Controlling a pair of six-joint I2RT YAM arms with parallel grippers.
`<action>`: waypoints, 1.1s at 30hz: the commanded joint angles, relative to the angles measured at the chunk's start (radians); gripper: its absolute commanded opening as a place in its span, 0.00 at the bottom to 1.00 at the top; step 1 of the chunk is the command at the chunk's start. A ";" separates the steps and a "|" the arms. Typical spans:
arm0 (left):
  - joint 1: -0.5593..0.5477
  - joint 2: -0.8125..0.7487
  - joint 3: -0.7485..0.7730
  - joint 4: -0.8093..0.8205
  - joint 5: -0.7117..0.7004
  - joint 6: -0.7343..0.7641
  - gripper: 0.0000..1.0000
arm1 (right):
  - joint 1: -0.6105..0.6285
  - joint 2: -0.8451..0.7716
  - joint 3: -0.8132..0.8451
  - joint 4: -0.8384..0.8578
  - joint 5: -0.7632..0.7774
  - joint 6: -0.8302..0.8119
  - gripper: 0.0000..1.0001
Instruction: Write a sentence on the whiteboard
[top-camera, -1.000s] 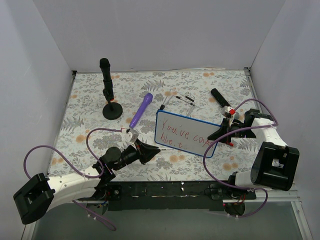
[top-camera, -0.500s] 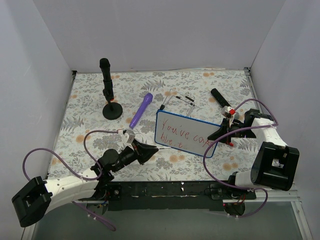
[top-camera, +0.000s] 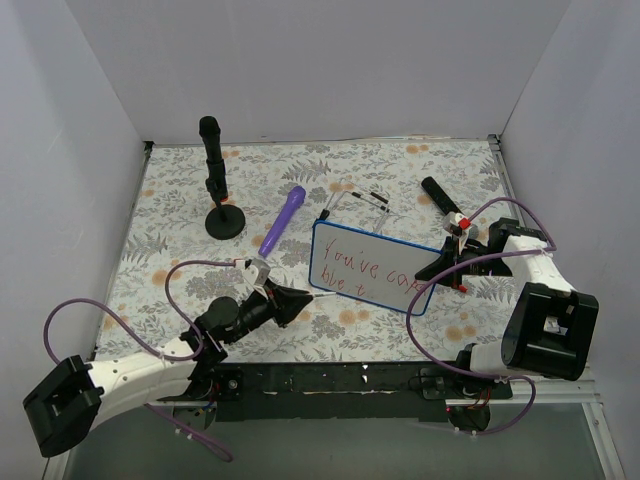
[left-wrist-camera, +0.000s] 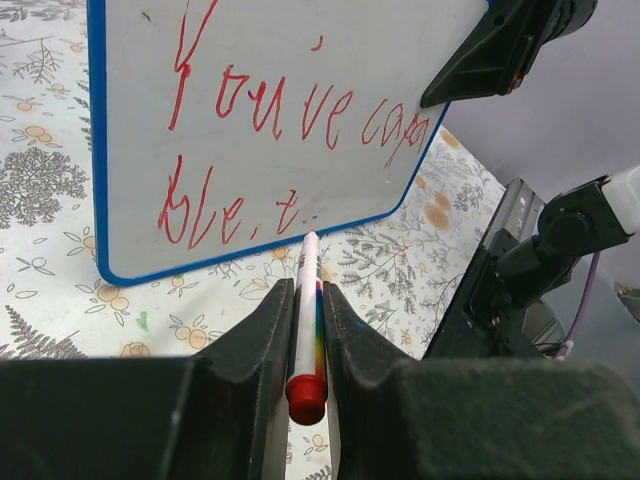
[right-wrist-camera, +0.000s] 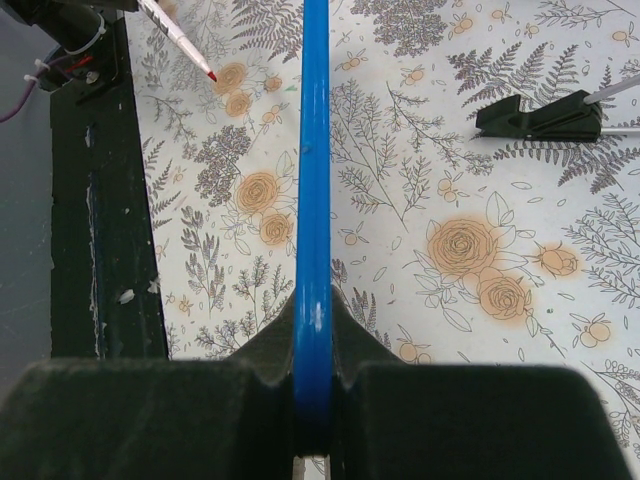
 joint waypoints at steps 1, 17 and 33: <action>0.006 0.018 0.012 0.015 0.032 0.030 0.00 | 0.006 0.006 0.007 -0.016 0.057 -0.026 0.01; 0.006 0.087 -0.035 0.128 0.065 0.017 0.00 | 0.006 0.012 0.005 -0.008 0.063 -0.020 0.01; 0.006 0.189 -0.029 0.225 0.087 0.021 0.00 | 0.011 0.023 0.007 -0.007 0.065 -0.023 0.01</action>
